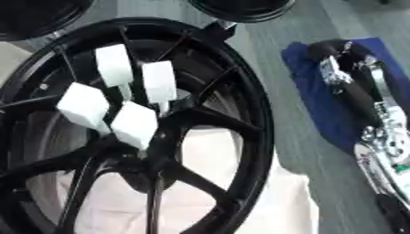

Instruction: Pull the pin out of the wheel hub.

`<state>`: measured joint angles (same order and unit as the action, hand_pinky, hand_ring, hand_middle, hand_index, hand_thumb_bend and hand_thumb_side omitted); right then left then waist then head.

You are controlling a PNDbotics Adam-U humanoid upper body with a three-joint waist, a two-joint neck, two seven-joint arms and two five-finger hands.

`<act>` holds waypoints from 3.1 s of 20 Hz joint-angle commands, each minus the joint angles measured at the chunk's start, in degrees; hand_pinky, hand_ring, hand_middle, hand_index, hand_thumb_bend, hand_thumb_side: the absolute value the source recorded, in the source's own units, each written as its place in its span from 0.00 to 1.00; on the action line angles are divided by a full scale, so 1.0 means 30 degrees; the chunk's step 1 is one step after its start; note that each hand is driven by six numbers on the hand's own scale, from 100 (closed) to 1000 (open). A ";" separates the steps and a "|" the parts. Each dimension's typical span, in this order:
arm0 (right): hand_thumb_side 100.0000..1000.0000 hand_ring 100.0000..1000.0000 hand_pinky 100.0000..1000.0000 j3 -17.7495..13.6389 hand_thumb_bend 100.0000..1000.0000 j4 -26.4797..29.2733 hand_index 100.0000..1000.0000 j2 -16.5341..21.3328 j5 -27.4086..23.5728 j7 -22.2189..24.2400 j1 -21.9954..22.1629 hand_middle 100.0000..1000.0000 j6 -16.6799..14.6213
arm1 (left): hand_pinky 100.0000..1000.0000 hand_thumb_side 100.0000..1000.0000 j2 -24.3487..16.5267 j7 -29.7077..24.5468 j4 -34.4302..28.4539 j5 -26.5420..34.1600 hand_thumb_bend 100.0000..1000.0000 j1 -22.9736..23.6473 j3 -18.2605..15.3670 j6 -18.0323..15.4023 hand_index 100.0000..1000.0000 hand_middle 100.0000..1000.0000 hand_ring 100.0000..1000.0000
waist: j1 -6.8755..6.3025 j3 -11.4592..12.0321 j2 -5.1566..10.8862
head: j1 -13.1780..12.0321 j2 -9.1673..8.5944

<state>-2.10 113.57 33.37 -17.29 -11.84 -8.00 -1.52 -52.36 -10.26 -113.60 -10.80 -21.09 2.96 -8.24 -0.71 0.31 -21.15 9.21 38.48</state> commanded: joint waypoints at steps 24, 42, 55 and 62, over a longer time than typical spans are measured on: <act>0.43 0.68 0.83 0.0267 0.04 0.0341 0.62 0.1297 0.0008 0.0387 0.0194 0.64 0.0445 | 0.87 0.54 -0.4067 -1.3895 -0.0329 0.1549 0.43 -1.0192 0.6249 0.1094 0.84 0.71 0.76 | -0.0450 -0.0442 0.1059 | -0.0097 -0.0066; 0.44 0.68 0.83 0.0338 0.03 0.0341 0.62 0.1179 -0.0257 0.0444 0.0243 0.64 0.0757 | 0.87 0.42 -0.1138 -1.2395 0.0115 0.4126 0.42 -1.3641 0.8240 0.8801 0.82 0.67 0.68 | -0.0532 -0.0632 0.1331 | -0.0238 -0.0108; 0.45 0.68 0.83 0.0382 0.03 0.0341 0.62 0.1019 -0.0400 0.0497 -0.0063 0.64 0.0851 | 0.86 0.42 0.0379 -1.2713 0.1923 0.3669 0.39 -1.4228 0.9376 1.0050 0.80 0.65 0.66 | -0.0790 -0.1210 0.0930 | -0.0528 -0.0123; 0.45 0.68 0.83 0.0405 0.02 0.0341 0.62 0.0938 -0.0425 0.0519 -0.0235 0.64 0.0862 | 0.85 0.40 0.0524 -1.3737 0.2455 0.2709 0.38 -1.3987 0.9530 0.9857 0.75 0.60 0.61 | -0.0831 -0.1358 0.0646 | -0.0743 0.0066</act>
<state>-0.64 113.57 35.47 -18.19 -10.21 -8.24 0.95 -49.93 -49.43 -106.23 -2.12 -62.45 31.73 20.06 -3.39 -3.70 -20.12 7.16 38.69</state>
